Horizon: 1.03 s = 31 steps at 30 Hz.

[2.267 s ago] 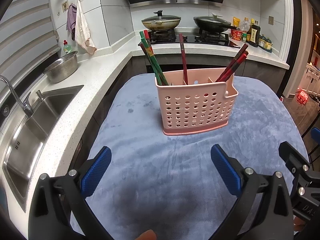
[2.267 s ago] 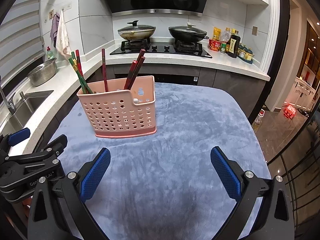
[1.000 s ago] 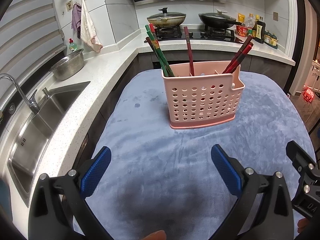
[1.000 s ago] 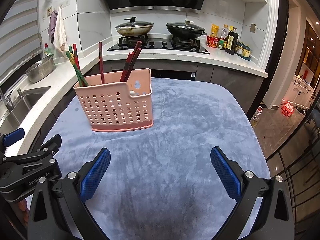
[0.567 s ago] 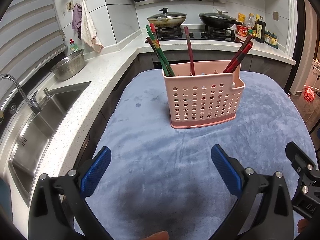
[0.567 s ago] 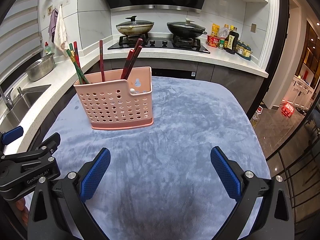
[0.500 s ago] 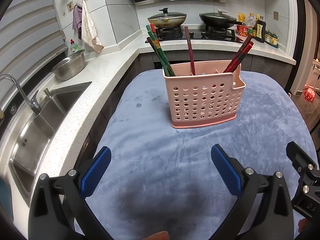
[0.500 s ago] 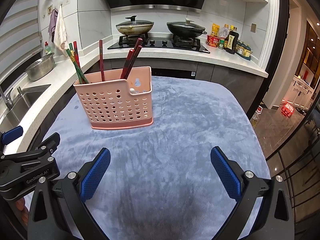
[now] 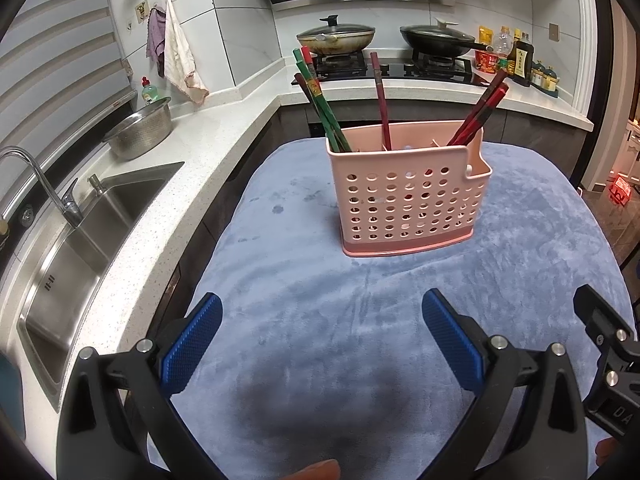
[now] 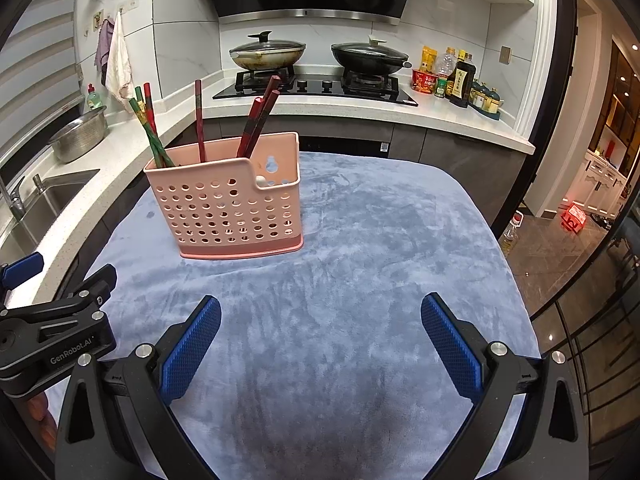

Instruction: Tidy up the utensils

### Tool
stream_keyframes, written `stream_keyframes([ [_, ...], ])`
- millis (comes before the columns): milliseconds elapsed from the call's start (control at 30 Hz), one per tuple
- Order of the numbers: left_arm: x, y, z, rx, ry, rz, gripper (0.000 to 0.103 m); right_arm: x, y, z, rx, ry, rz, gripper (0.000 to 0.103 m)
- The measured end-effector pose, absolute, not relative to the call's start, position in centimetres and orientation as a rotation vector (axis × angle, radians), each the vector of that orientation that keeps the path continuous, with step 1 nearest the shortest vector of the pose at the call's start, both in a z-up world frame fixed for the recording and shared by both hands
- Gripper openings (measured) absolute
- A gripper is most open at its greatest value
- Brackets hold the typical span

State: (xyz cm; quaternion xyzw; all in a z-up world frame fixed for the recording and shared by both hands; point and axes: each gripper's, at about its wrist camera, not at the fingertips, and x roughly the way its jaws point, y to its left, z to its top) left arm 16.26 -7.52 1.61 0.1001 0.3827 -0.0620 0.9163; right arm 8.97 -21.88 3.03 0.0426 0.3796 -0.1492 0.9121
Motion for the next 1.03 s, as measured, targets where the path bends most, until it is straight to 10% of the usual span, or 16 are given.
stream_keyframes([
  [1033,16.21,-7.13,0.97,0.185,0.794,-0.107,0.096,8.84,-22.01,2.43,0.095,0.79,-0.319,0.097],
])
